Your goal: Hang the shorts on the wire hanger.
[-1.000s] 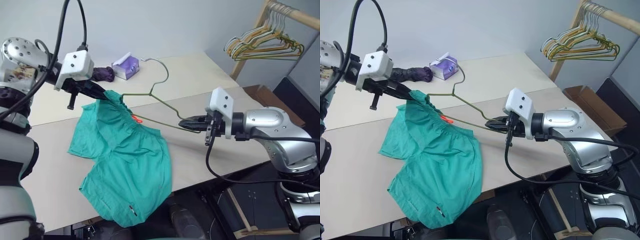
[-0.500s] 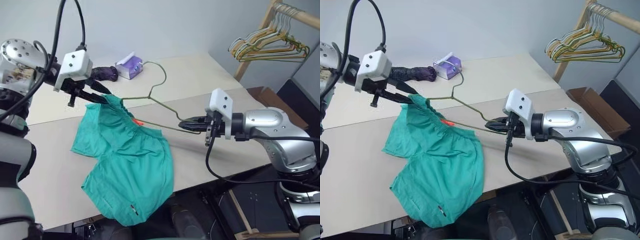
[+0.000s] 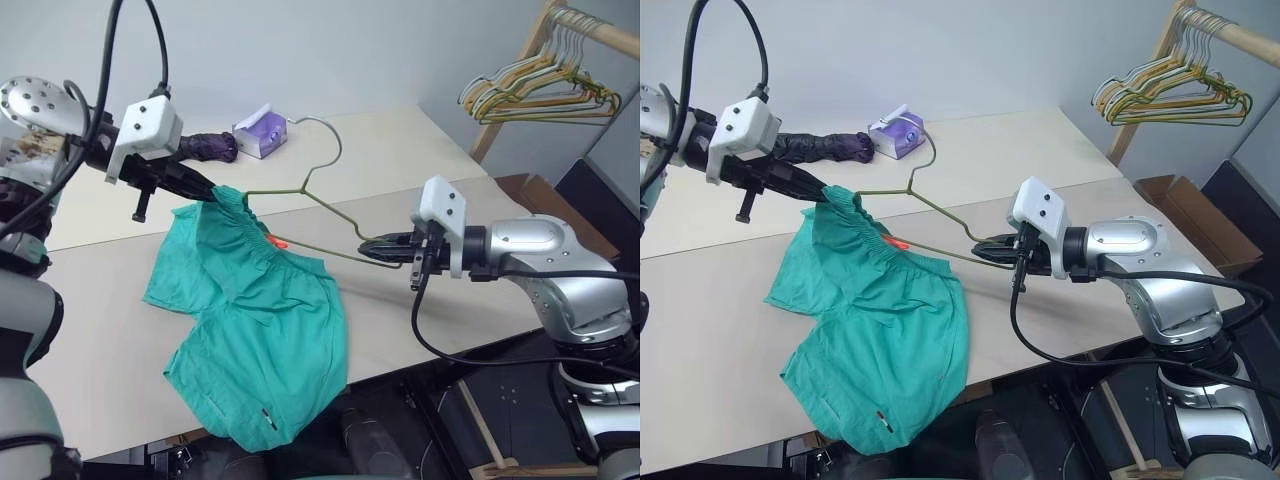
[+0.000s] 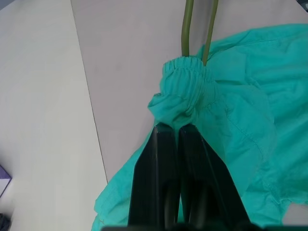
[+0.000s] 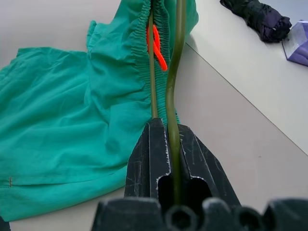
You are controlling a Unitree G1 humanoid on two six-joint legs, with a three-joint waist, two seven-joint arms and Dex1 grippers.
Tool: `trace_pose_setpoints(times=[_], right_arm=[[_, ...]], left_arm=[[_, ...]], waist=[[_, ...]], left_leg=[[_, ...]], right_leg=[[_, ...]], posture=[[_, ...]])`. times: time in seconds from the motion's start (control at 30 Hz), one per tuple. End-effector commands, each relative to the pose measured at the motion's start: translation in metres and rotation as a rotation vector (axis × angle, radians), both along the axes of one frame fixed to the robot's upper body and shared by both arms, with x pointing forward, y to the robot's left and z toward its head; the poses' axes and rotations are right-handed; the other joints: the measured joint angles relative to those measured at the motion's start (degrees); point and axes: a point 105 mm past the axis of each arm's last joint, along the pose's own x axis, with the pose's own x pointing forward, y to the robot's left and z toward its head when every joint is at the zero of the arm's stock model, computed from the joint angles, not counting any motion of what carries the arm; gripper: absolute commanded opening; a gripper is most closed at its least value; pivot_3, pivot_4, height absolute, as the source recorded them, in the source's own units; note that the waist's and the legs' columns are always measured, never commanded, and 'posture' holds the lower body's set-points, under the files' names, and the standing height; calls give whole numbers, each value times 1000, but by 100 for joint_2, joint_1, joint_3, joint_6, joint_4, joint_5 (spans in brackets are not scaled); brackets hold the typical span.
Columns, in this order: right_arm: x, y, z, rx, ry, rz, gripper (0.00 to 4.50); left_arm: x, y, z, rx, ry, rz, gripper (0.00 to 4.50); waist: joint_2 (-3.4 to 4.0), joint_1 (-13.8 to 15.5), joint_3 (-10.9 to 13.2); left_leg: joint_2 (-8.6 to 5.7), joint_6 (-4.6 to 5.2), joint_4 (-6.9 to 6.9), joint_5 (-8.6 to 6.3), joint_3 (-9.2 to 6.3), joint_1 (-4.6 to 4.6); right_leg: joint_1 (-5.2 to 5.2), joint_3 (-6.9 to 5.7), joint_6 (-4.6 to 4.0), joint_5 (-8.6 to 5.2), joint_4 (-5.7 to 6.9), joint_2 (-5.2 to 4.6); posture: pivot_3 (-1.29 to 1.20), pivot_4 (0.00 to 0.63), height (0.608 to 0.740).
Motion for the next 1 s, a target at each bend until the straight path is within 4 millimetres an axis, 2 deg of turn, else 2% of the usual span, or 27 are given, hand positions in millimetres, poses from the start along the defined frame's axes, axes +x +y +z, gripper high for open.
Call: trace_pose_setpoints(times=[0.03, 0.13, 0.23, 0.43, 0.7, 1.0], right_arm=[[-3, 4, 10, 18, -30, 28, 0], [-3, 4, 11, 19, -31, 30, 0], [-3, 4, 12, 20, -34, 32, 0], [-3, 3, 15, 21, -39, 35, 0], [-5, 4, 18, 22, -50, 47, 0], [-6, 7, 22, 28, -60, 61, 0]], left_arm=[[-4, -6, 8, -10, -29, -42, 13], [-3, -6, 5, -4, -28, -42, 13], [-2, -5, -1, 22, -13, -37, 680], [-3, -7, -9, 37, 2, -57, 2498], [-6, -6, -36, 140, 45, -100, 2498], [3, -14, -51, 150, 71, -96, 2498]], waist=[[0, -2, 0], [0, 2, 0], [0, 11, 0], [1, 6, 0], [0, 8, 0], [0, 4, 0]], left_leg=[[0, 0, 0, 0, 0, 0], [0, 0, 0, 0, 0, 0], [0, 0, 0, 0, 0, 0], [0, 0, 0, 0, 0, 0], [0, 0, 0, 0, 0, -1], [-1, 0, 0, 0, 0, -1]], right_leg=[[0, 0, 0, 0, 0, 0], [0, 0, 0, 0, 0, 0], [0, 0, 0, 0, 0, 0], [0, 0, 0, 0, 0, 0], [0, 0, 0, 0, -1, 0], [0, 0, 0, 0, -1, 0]], posture=[[-184, 43, 740], [-185, 44, 740], [-187, 44, 740], [-191, 41, 740], [-193, 33, 740], [-199, 20, 740]])
